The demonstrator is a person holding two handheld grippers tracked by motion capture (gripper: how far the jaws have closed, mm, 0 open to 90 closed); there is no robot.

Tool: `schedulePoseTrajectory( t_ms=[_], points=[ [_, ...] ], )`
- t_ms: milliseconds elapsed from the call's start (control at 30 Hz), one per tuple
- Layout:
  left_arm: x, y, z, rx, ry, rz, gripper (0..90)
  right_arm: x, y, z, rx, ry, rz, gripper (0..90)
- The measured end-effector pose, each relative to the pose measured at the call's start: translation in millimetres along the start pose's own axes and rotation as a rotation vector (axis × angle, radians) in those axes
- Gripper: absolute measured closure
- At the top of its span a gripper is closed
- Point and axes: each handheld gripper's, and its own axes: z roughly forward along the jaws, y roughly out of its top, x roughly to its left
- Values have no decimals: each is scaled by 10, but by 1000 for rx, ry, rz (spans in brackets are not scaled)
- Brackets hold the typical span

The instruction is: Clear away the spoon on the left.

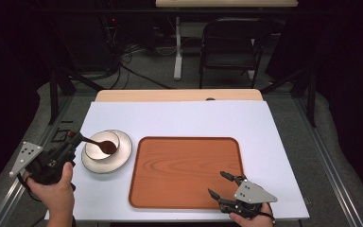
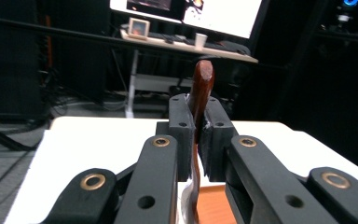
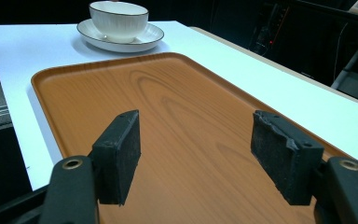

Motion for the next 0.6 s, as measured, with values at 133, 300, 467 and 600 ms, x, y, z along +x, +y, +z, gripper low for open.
schedulePoseTrajectory(
  t_ms=[133,300,467,600],
  points=[
    [-87,-19,55,34,-32,18,847,-3,0,-1,0,0,2,326],
    [-190,-40,119,72,-73,37,847,-4,1,-6,-1,0,8,327],
    [-364,-77,216,136,-136,64,847,-7,0,-11,-2,-3,9,327],
    [-480,-119,285,179,-179,80,847,-13,-1,-12,-2,-3,9,326]
  ],
)
